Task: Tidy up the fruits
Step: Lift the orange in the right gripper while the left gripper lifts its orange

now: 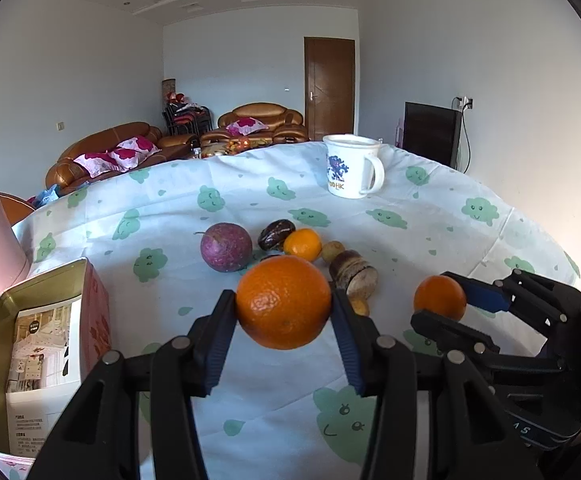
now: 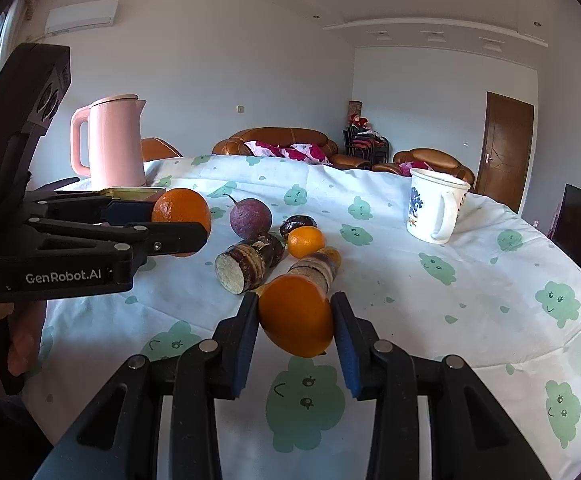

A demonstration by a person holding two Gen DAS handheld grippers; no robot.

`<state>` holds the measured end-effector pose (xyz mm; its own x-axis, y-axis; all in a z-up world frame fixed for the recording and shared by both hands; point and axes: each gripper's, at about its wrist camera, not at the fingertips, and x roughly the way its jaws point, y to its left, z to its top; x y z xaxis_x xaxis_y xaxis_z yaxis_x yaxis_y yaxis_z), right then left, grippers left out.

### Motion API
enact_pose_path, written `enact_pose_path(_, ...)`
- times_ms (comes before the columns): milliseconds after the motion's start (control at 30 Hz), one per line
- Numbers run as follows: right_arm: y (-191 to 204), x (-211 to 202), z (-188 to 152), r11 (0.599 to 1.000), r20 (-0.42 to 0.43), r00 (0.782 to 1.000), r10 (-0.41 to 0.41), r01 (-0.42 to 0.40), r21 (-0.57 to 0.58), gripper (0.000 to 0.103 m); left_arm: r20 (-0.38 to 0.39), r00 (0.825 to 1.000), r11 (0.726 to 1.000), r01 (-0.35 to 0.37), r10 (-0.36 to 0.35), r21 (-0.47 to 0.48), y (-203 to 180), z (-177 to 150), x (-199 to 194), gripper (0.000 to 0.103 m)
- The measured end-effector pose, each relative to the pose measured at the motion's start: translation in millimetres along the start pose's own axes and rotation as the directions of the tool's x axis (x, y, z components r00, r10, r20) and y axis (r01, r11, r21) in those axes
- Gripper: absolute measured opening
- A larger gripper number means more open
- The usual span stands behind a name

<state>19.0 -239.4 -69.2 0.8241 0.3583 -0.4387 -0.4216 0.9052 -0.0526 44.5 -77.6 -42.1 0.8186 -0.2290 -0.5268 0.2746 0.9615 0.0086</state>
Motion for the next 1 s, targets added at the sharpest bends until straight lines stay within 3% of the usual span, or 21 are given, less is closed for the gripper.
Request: enact_pose_path(1000, 7, -13, 1, 0.999, 0.087, 0.996, -0.013, 0.016, -0.032, 0.038, 0.093, 0.993, 0.998, -0.065, 0.067, -0.021, 10, 0, -20, 0.049)
